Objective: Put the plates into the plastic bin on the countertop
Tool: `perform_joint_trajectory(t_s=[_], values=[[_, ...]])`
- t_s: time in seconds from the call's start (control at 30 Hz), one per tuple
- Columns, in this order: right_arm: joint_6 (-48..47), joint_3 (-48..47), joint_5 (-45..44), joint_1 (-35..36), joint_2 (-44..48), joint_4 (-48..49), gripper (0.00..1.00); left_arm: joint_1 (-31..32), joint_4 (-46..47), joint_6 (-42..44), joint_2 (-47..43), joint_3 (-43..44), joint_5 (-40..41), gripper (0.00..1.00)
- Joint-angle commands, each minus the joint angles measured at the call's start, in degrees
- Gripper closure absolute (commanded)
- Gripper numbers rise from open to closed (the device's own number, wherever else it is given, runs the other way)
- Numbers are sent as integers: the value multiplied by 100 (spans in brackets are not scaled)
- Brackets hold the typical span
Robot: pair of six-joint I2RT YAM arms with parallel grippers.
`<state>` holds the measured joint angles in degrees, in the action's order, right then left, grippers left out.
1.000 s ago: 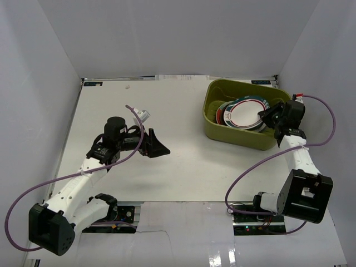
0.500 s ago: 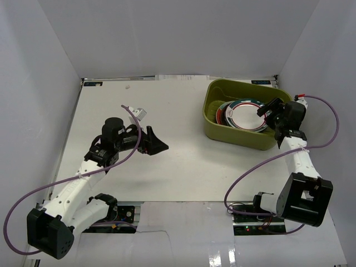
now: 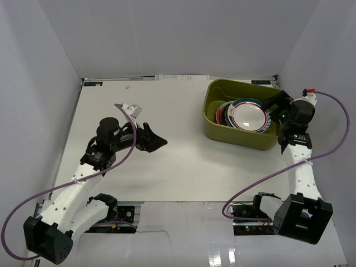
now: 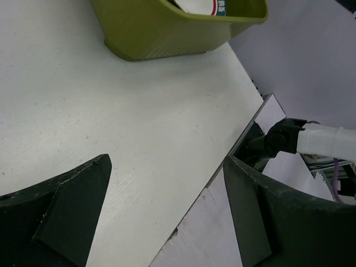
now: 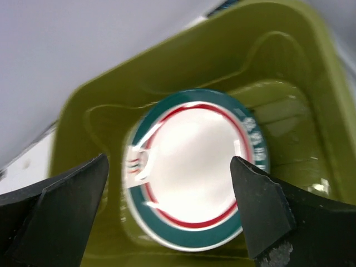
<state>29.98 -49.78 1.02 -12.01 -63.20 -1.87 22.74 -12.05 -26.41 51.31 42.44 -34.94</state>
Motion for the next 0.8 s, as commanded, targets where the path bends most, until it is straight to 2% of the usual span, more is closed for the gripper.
perform_joint_trajectory(t_s=[0.0,0.03,0.07,0.1,0.17,0.2,0.23,0.27,0.37,0.4,0.47,0.5,0.53,0.6,0.67,0.77], values=[[446,204,1476,41,658,1112,3,29,387,-92,-393,335,206,7],[656,493,1828,58,912,1475,0,29,475,-162,-559,362,259,6],[1102,591,2537,93,1028,1836,8,29,554,-188,-648,432,407,6],[1316,662,2857,111,1099,2422,28,29,720,-223,-735,484,478,5],[1633,636,3550,172,1318,2813,49,29,871,-329,-1008,590,689,4],[1765,575,3694,199,1389,2919,77,29,1037,-347,-1096,686,908,4],[1766,401,3791,225,1555,2946,87,29,1125,-373,-1279,731,988,4],[1757,303,3966,269,1643,2921,92,29,1161,-399,-1342,766,1067,2],[1713,39,4143,287,2074,2894,92,29,1390,-575,-1518,924,1419,2],[1696,-14,4143,287,2188,2885,91,29,1373,-575,-1545,1020,1472,2],[1582,-232,4091,331,2496,2676,78,29,1355,-506,-1597,1108,1586,2],[1381,-330,4065,357,2566,2544,50,20,1303,-470,-1615,1153,1656,2],[1275,-435,4038,383,2654,2386,32,28,1276,-444,-1641,1249,1796,2],[1081,-664,3837,419,2742,1964,5,29,1258,-347,-1694,1337,1859,2],[844,-743,3522,436,2865,1648,1,29,1302,-329,-1712,1381,1859,2],[799,-691,3301,436,2954,1602,4,29,1276,-417,-1616,1355,1824,2]])
